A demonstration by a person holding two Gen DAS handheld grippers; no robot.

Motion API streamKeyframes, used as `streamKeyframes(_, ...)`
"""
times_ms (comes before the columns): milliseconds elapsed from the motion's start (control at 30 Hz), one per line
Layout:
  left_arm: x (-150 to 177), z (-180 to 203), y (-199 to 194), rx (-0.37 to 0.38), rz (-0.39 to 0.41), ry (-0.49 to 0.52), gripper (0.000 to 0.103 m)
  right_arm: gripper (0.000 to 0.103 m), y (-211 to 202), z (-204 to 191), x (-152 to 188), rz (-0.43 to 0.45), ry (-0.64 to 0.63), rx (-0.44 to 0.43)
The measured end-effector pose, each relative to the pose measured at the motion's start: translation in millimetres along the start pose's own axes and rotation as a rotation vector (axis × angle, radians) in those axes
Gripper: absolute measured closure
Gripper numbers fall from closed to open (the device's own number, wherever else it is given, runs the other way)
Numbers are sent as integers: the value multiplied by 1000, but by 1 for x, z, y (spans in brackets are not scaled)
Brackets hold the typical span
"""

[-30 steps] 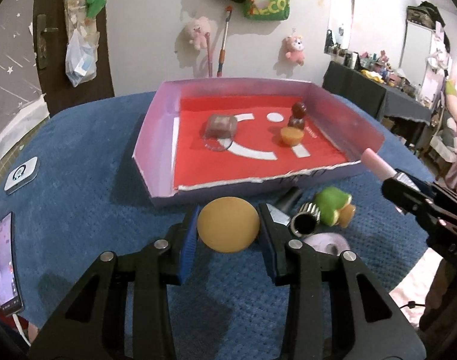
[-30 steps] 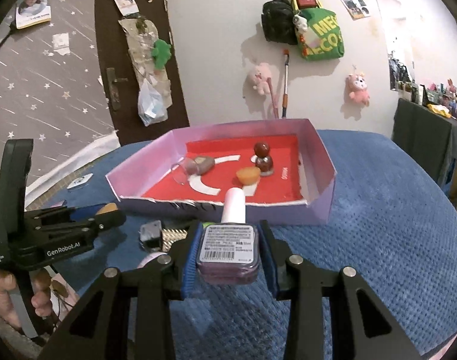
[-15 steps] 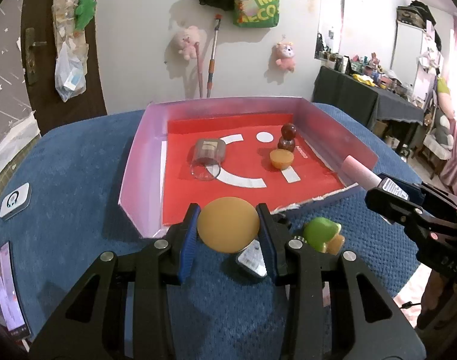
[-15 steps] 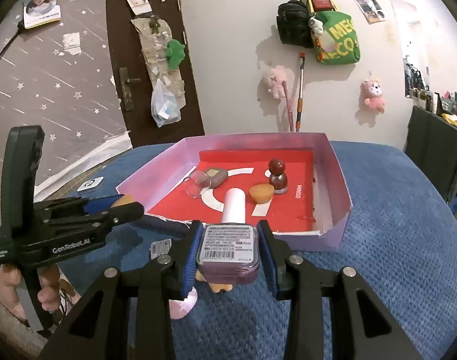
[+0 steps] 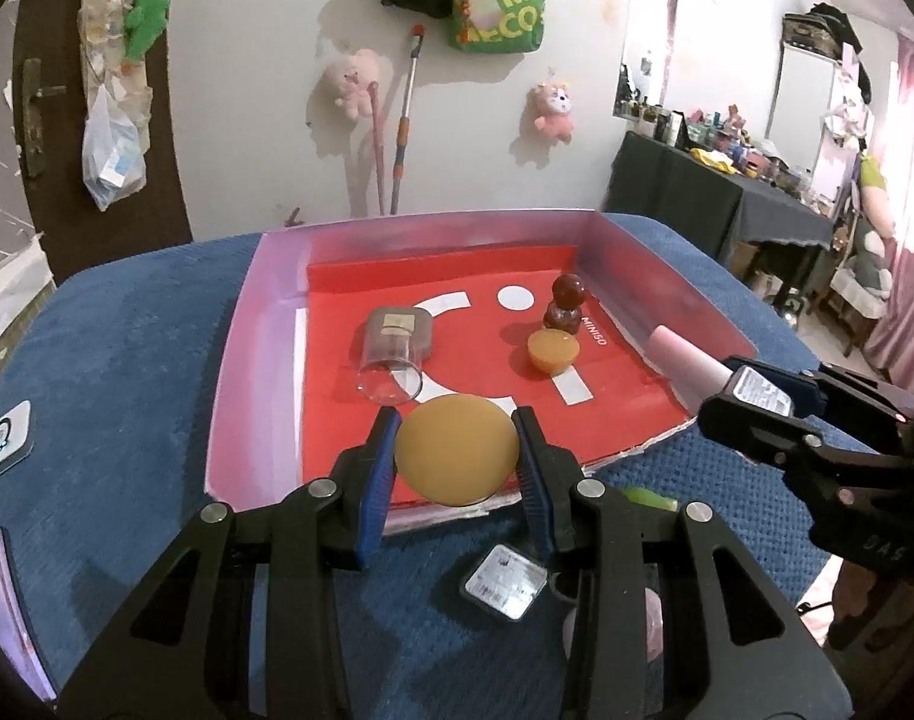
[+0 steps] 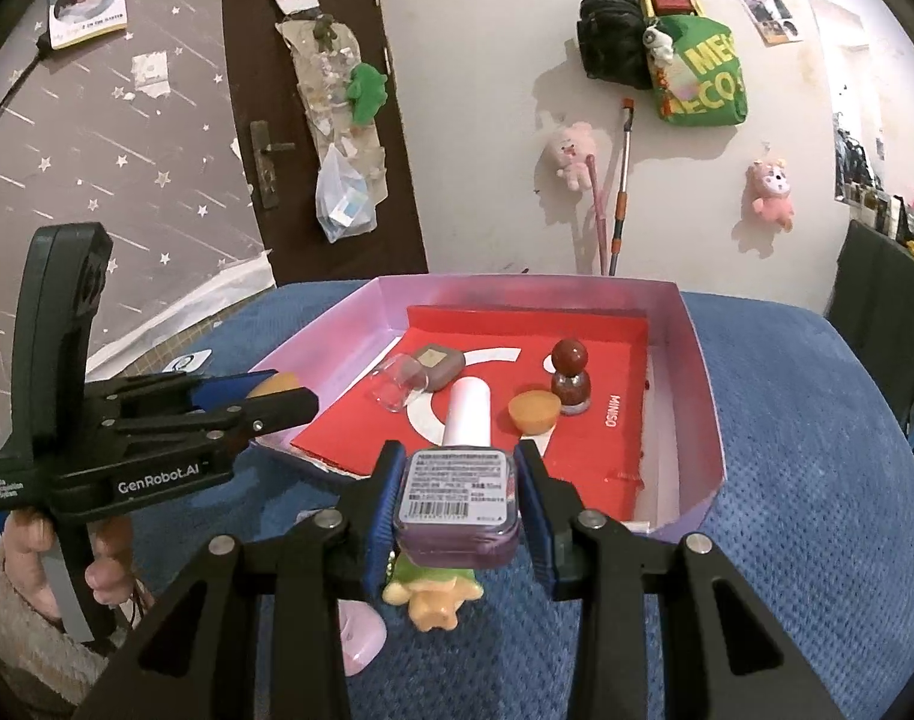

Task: Organize rigid objects
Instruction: 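Carry the nail polish bottle with the right tool into the box while the left tool carries the sponge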

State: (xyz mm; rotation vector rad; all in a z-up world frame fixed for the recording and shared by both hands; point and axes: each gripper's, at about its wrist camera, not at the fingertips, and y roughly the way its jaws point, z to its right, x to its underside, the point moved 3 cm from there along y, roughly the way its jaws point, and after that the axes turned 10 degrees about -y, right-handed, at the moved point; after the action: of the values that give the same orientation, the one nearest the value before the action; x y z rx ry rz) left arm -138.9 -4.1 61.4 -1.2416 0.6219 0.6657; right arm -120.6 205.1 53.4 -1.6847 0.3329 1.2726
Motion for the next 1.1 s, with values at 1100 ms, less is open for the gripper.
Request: streamKeyframes(1100, -5, -29, 84, 31, -233, -71, 68, 64, 89, 41, -5, -244, 52, -34)
